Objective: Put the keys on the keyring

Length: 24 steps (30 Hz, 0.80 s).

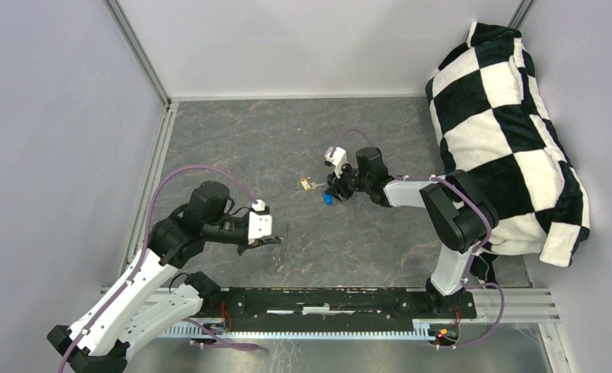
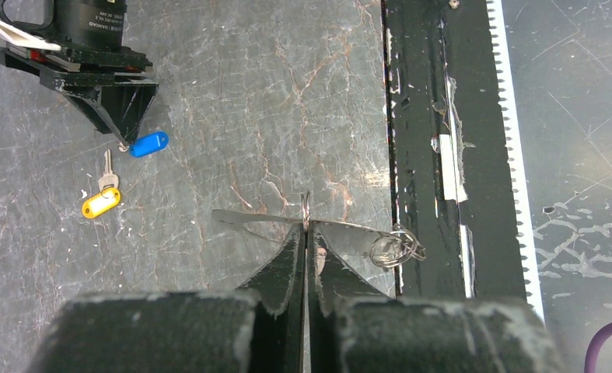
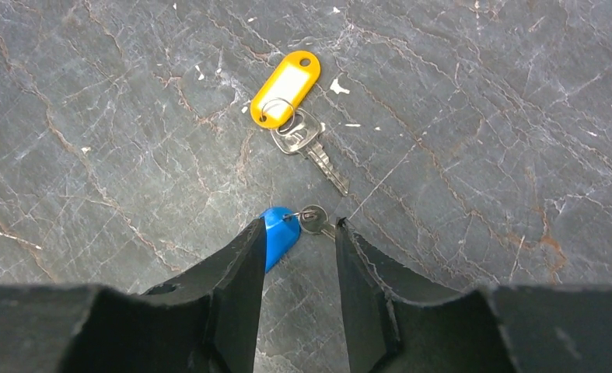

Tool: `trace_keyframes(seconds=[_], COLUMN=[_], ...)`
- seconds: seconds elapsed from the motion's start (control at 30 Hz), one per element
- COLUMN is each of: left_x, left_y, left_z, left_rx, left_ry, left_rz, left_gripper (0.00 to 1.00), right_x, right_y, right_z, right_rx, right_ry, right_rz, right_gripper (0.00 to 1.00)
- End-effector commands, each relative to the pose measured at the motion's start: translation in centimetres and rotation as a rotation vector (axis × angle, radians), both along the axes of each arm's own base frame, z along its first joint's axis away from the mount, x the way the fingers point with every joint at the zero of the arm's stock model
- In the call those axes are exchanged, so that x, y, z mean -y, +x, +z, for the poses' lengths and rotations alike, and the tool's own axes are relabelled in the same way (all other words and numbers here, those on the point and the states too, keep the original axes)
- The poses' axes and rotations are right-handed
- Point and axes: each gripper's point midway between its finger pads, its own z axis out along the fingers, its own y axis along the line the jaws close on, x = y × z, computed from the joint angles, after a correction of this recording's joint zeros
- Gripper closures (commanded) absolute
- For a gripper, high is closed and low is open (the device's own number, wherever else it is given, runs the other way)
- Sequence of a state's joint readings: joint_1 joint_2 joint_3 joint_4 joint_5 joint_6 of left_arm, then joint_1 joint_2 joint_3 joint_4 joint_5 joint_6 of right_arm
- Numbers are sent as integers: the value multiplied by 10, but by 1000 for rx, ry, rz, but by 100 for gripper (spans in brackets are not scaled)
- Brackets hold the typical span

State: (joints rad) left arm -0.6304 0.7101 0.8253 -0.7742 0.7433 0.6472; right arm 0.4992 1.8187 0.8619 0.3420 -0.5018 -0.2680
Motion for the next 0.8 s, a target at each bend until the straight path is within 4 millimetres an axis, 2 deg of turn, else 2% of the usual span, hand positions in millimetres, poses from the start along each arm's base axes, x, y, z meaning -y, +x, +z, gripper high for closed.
trace_keyframes(seconds=[0.0,0.27,0.37,0.53,0.67,0.77], left_x=[7,7,6,6,5,4], left_y=[2,4,5,5,5,4], left_z=[26,26,26,26,28,28], left_rx=[38,58,63,68,77,82], left_ry=[-65,-61,-60,-59,-62,-63], left_rz=[-15,-12,-10,-10,-2,0], left_gripper=[98,98,98,98,98,98], right_x=[-10,-11,-10,-11,-13,-14], right_y=[12,7,2,-3,-8,-13], right_z=[11,0,-7,-6,7,17], right_rx=[39,-5,-32,-38,-18,-4], right_ry=[27,17,14,38,75,107], right_rz=[40,57,60,60,70,79], right_gripper=[56,58,63,81,94,100])
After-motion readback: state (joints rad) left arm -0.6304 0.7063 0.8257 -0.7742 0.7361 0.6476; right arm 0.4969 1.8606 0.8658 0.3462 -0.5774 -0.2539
